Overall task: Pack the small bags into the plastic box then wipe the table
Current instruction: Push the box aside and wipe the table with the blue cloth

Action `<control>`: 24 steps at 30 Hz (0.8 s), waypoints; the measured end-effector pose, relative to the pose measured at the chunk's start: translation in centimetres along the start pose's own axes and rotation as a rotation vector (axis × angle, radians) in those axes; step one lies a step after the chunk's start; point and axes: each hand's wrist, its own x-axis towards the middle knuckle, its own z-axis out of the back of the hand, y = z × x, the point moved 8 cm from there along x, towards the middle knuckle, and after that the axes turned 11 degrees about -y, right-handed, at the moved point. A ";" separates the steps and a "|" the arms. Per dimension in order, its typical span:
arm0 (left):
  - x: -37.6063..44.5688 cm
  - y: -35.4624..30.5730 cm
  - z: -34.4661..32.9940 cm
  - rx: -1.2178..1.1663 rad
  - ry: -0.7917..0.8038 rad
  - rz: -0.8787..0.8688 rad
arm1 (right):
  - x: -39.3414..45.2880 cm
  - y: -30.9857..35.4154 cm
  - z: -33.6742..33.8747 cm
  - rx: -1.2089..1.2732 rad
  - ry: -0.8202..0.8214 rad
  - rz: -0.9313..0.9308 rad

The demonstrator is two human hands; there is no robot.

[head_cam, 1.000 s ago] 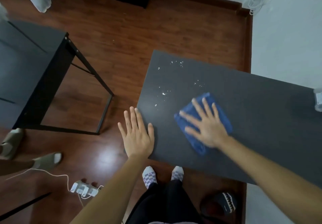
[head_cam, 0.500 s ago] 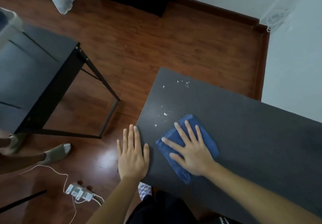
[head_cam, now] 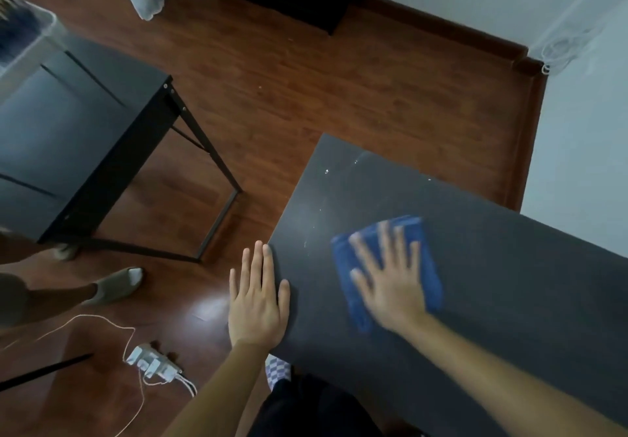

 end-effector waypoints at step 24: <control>0.2 0.0 -0.2 0.000 -0.018 0.004 | 17.7 3.6 -2.7 0.113 0.052 -0.057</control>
